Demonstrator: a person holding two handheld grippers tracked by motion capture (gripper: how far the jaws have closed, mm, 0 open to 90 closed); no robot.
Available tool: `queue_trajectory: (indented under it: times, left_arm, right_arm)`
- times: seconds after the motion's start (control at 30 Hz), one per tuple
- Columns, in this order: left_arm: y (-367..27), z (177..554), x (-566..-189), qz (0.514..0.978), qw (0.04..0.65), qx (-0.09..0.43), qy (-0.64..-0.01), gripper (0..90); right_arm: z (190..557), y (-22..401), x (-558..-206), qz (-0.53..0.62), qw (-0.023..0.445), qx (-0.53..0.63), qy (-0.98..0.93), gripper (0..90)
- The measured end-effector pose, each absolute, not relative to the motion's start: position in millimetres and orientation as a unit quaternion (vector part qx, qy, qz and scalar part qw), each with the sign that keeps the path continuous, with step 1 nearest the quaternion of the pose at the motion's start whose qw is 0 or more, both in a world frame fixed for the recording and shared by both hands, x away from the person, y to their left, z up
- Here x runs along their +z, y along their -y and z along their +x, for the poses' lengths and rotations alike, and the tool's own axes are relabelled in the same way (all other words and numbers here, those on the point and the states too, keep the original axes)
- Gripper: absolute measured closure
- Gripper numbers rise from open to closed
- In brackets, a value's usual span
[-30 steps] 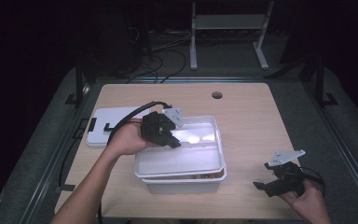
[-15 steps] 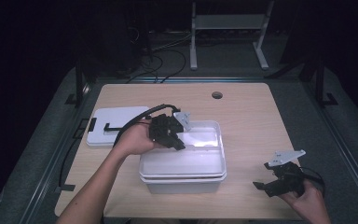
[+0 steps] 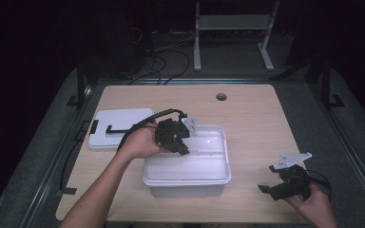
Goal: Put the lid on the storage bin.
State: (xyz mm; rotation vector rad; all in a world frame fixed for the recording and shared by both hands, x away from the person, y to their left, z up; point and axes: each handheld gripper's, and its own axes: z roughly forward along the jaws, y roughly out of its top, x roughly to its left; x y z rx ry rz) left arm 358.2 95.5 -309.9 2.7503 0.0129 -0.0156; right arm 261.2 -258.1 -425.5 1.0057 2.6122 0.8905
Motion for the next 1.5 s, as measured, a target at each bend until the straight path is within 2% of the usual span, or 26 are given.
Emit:
queue_trajectory:
  times: [0.13, 0.3, 0.6, 1.0, 1.27, 1.5]
  left_arm:
    - [-95, 358, -311, 0.981, 0.193, -0.010, -0.002, 88.3]
    - [-97, 357, -305, 0.977, 0.214, -0.009, -0.003, 81.7]
    - [-118, 358, -296, 0.973, 0.231, -0.006, -0.014, 77.2]
    - [-181, 365, -277, 0.957, 0.281, 0.024, -0.063, 73.5]
    - [-232, 367, -278, 0.951, 0.291, 0.041, -0.101, 70.4]
    - [-257, 366, -281, 0.948, 0.292, 0.049, -0.117, 69.7]
  right_arm:
    - [262, 258, -426, 0.339, 0.102, 0.302, -0.885, 16.9]
    - [262, 258, -426, 0.340, 0.101, 0.303, -0.885, 16.9]
    - [262, 258, -427, 0.339, 0.104, 0.302, -0.885, 15.8]
    - [262, 258, -427, 0.342, 0.103, 0.300, -0.884, 15.8]
    - [262, 257, -428, 0.343, 0.101, 0.302, -0.884, 15.8]
    - [263, 257, -428, 0.344, 0.100, 0.300, -0.884, 15.8]
